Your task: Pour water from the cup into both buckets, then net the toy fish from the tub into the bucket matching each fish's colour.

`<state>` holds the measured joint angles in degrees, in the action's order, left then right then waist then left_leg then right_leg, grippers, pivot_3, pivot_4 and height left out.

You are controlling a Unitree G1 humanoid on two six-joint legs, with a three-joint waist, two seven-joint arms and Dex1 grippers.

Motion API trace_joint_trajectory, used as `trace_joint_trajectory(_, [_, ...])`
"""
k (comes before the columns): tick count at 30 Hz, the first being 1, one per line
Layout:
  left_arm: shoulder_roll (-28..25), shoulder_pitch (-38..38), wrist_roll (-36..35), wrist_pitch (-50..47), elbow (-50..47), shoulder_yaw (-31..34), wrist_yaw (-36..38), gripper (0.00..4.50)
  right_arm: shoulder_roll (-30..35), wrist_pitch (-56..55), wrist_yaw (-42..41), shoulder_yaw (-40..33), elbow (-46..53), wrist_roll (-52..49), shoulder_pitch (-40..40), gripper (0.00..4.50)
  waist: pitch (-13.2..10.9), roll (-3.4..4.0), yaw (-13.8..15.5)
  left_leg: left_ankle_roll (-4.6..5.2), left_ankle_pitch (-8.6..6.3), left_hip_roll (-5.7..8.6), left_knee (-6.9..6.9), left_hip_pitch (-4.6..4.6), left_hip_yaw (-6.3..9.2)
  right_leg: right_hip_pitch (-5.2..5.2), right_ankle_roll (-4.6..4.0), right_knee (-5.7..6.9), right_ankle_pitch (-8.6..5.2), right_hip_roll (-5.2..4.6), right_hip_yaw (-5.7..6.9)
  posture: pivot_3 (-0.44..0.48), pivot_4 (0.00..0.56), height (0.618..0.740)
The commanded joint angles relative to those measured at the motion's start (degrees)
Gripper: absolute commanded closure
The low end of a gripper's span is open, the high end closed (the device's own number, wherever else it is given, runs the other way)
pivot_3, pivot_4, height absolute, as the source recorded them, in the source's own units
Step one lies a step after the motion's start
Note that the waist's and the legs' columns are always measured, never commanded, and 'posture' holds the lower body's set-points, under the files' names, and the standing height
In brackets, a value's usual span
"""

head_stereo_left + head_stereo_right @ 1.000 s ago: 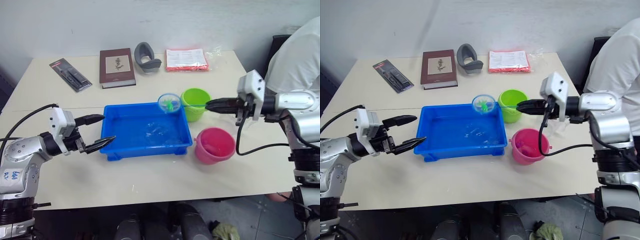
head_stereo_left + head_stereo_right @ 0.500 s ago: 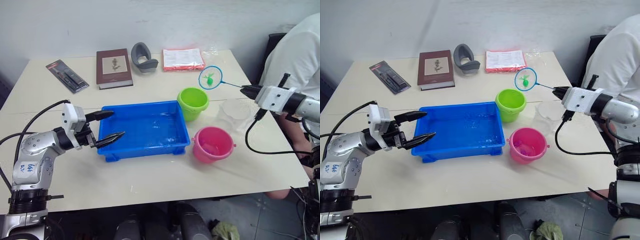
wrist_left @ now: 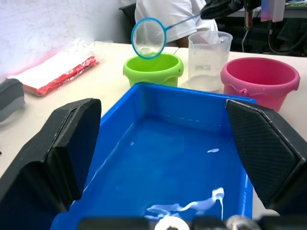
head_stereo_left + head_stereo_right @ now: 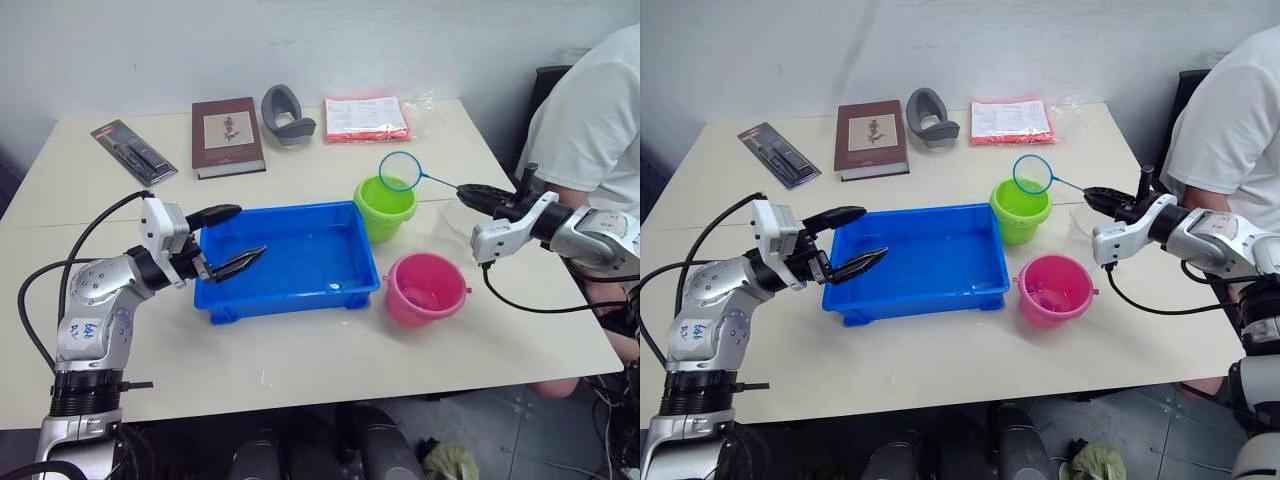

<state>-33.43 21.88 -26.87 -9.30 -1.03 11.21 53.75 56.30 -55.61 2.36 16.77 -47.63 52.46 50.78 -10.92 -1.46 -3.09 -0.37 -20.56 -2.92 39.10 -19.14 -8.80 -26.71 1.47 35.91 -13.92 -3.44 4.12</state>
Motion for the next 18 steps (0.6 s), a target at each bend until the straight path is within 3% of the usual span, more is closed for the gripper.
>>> trace_joint_trajectory(1, [-0.41, 0.42, -0.13, 1.24, 0.02, 0.67, 0.06, 0.06, 1.25, -2.08, -0.29, -2.59, -2.02, -7.04, 2.07, 4.5, 0.0, 0.0, -0.14, 0.0, 0.0, -0.01, -0.01, 0.0, 0.0, 0.0, 0.0, -0.01, 0.0, 0.02, 0.0, 0.0, 0.15, 0.74])
trace_joint_trajectory(4, [-1.94, -0.77, -0.53, 1.36, -0.28, 1.89, 1.26, 0.06, -0.6, -6.47, -10.86, -4.35, -2.06, -23.41, 1.4, 4.5, 0.0, 0.0, -0.33, -0.01, 0.01, -0.02, -0.02, 0.02, -0.03, 0.0, 0.0, -0.01, 0.0, 0.07, -0.02, 0.0, 0.15, 0.74])
trace_joint_trajectory(7, [-3.67, -2.12, -1.62, 1.44, -0.48, 3.28, 3.0, 0.06, -2.13, -3.22, -23.79, -5.26, 2.03, -39.54, -0.14, 4.5, 0.0, 0.0, -0.47, -0.01, 0.02, -0.07, -0.02, 0.08, -0.04, 0.04, 0.01, 0.0, 0.01, 0.13, -0.05, 0.0, 0.15, 0.74])
trace_joint_trajectory(10, [-6.45, -4.37, -5.25, -0.6, -2.07, 6.44, 6.22, 0.06, -4.71, 18.65, -45.77, -6.68, 18.76, -67.13, -6.71, 4.5, 0.0, -0.01, -0.1, -0.01, 0.02, -0.15, 0.01, 0.08, 0.04, 0.07, 0.01, 0.0, 0.01, 0.16, -0.03, 0.0, 0.15, 0.74])
trace_joint_trajectory(13, [-9.11, -7.44, -10.18, -3.43, -5.18, 9.75, 9.56, 0.06, -3.85, 38.62, -56.44, -7.74, 35.65, -82.97, -12.09, 4.5, -0.01, 0.02, 0.3, 0.01, 0.0, -0.25, 0.05, 0.04, 0.16, 0.09, 0.01, 0.01, 0.01, 0.15, 0.05, 0.0, 0.15, 0.74])
trace_joint_trajectory(15, [-11.09, -9.8, -12.36, -6.19, -7.17, 11.33, 10.54, 0.06, -2.93, 47.42, -60.32, -8.3, 43.46, -87.37, -14.57, 4.5, -0.01, 0.02, 0.6, 0.05, -0.02, -0.25, 0.05, 0.0, 0.2, 0.08, 0.0, -0.01, 0.01, 0.08, 0.14, 0.0, 0.15, 0.74])
trace_joint_trajectory(18, [-14.45, -15.46, -9.88, -3.59, -9.97, 12.78, 14.32, 0.06, -2.14, 55.18, -64.35, -6.83, 52.47, -87.78, -18.19, 4.5, -0.01, 0.03, 1.34, 0.12, -0.08, -0.2, 0.06, 0.03, 0.22, 0.11, -0.01, -0.04, 0.0, 0.01, 0.24, 0.0, 0.15, 0.74])
